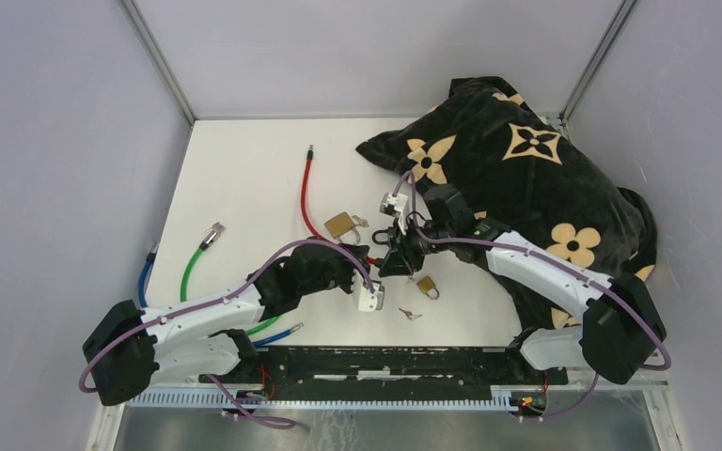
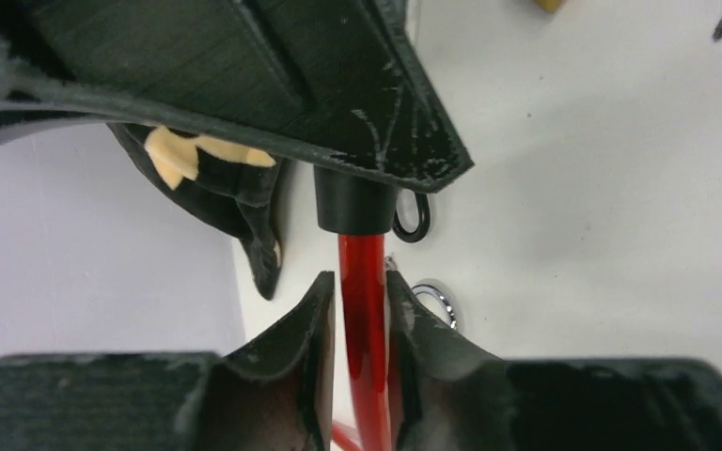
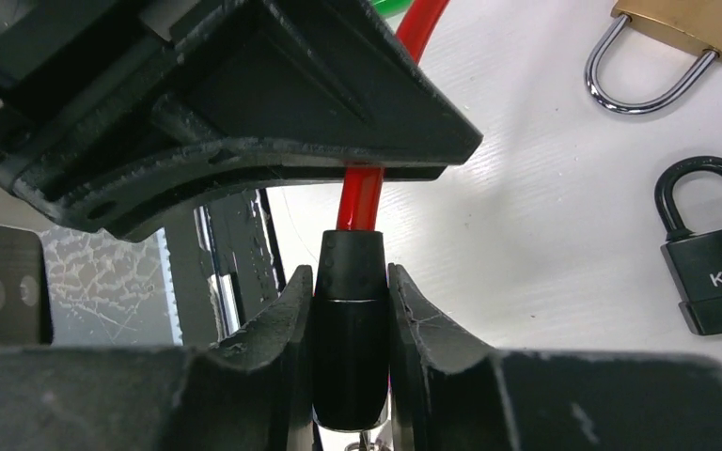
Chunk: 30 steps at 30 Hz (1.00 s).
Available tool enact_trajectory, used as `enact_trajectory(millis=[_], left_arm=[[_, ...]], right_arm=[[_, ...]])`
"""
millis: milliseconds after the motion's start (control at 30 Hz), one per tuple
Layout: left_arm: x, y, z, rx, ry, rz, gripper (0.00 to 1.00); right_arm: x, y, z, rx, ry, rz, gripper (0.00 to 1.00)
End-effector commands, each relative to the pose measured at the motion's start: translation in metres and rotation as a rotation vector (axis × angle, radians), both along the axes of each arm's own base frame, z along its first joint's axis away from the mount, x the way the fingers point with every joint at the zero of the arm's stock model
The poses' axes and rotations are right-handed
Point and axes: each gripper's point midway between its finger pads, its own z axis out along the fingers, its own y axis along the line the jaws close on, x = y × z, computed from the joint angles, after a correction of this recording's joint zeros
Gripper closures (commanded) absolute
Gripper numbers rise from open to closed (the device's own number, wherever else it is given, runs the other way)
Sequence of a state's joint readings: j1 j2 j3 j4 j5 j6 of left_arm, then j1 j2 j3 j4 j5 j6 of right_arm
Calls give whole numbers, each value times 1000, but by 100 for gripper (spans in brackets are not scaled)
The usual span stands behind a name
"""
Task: Lock with the key
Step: Adjust the lock at the center of the board.
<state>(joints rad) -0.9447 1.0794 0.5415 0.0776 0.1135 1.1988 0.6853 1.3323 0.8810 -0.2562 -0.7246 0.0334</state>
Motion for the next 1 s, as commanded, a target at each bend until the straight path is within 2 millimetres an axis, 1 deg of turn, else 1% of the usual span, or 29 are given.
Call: enact_trajectory(millis=[0,67,133,200,233,267,400,467,533,600,667,733,833,900,967], left_arm=[[9,-8,41,-178,37,86,55],[11,-6,48,-241,98,126,35],[17,-1,61,-309,140,170,24],[26,12,76,-377,170,218,10],[34,22,84,-407,178,250,6],[39,31,89,-430,188,276,4],[46,64,96,-488,212,341,2],[48,74,94,-498,210,356,2],[54,82,91,-499,210,389,2],[69,93,93,-515,224,440,2],[87,109,101,-564,268,479,3],[96,122,100,-585,313,473,5],[98,131,87,-580,355,462,8],[96,131,76,-575,393,455,11],[90,125,67,-563,427,409,13]], right_arm=[[4,5,43,104,-116,21,100],[6,2,55,131,-130,6,100],[7,-4,67,159,-142,-9,100],[9,-10,85,213,-158,-30,100],[9,-12,96,244,-169,-42,100],[11,-14,105,269,-180,-51,100],[9,-16,145,351,-236,-52,100],[6,-15,163,392,-257,-42,100],[2,-15,176,424,-270,-24,100],[-2,-15,188,443,-289,-7,100],[-3,-17,200,456,-319,-4,100],[-4,-17,209,466,-338,-3,100],[-3,-18,211,469,-347,-8,100],[-3,-18,212,473,-350,-14,100],[-4,-18,214,486,-352,-15,100]])
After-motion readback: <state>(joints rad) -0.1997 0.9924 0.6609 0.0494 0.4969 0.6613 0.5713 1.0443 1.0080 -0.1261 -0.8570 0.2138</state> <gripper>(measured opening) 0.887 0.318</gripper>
